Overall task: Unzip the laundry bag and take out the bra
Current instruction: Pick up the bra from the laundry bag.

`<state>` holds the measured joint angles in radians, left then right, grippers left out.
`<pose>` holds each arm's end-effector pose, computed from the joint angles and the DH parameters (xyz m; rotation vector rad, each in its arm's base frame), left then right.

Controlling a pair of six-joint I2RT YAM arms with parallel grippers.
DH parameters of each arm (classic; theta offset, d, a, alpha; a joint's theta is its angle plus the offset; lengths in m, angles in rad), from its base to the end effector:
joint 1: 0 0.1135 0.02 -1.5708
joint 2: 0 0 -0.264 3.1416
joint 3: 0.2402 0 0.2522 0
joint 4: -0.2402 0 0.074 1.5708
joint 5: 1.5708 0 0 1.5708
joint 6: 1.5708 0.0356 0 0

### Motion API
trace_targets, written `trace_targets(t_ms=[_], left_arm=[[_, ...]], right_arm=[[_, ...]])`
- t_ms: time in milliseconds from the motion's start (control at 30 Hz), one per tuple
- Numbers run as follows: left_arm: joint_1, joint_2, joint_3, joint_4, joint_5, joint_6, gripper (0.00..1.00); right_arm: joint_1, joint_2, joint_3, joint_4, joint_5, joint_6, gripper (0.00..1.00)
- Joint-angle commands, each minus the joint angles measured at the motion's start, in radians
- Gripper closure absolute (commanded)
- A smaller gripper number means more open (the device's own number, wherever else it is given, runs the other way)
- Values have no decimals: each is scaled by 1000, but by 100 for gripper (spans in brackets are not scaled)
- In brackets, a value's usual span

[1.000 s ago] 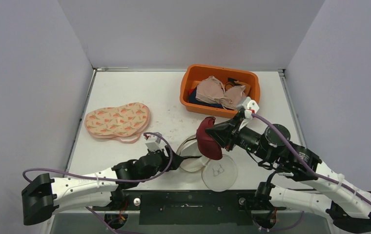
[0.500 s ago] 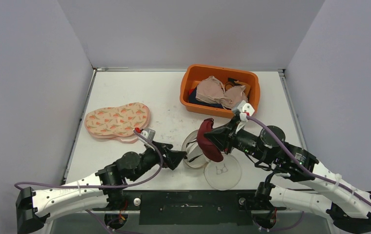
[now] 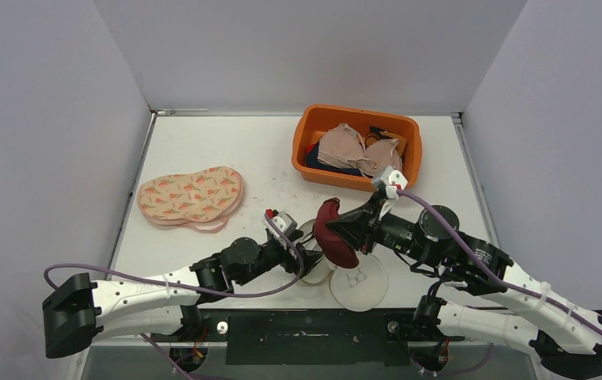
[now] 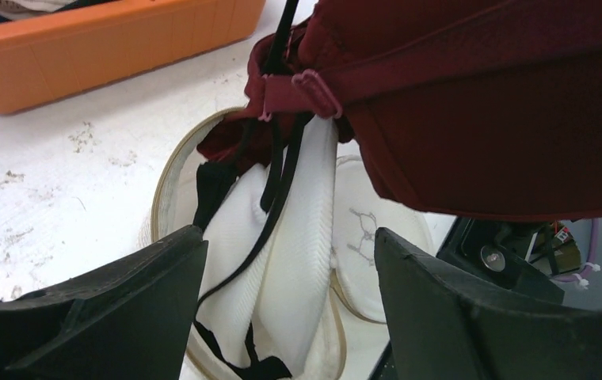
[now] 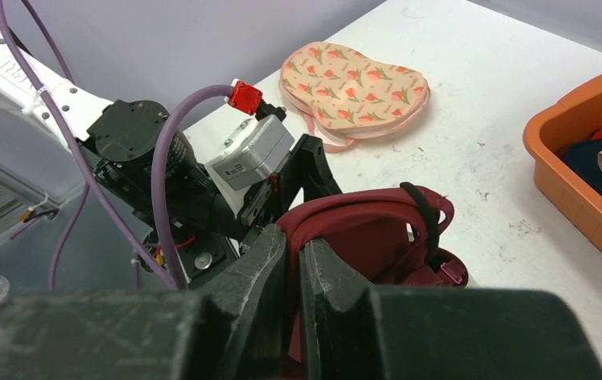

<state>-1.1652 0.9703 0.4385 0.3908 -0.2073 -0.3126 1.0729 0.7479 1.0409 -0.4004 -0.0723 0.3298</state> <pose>0.0936 -0.1994 0.2435 0.5929 1.6962 -0.9086 0.0706 0.1352 0.4095 -0.7095 1.6596 1.0951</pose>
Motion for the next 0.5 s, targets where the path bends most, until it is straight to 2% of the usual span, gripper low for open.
trace_targets(t_ms=[0, 100, 200, 333, 367, 467], left_arm=[[-7, 25, 41, 115, 28, 52, 28], [-10, 52, 54, 110, 52, 59, 44], [-18, 62, 52, 112, 67, 52, 68], [-41, 36, 23, 126, 65, 23, 96], [-48, 25, 16, 128, 64, 14, 100], [-73, -3, 1, 121, 64, 2, 100]], right_arm=[[-5, -22, -5, 95, -25, 16, 95], [-5, -23, -10, 103, -22, 21, 95], [-5, -34, -20, 107, 12, 24, 95], [-5, -52, -57, 120, 102, 36, 95], [-5, -56, -67, 121, 126, 40, 95], [-5, -66, -103, 131, 178, 50, 95]])
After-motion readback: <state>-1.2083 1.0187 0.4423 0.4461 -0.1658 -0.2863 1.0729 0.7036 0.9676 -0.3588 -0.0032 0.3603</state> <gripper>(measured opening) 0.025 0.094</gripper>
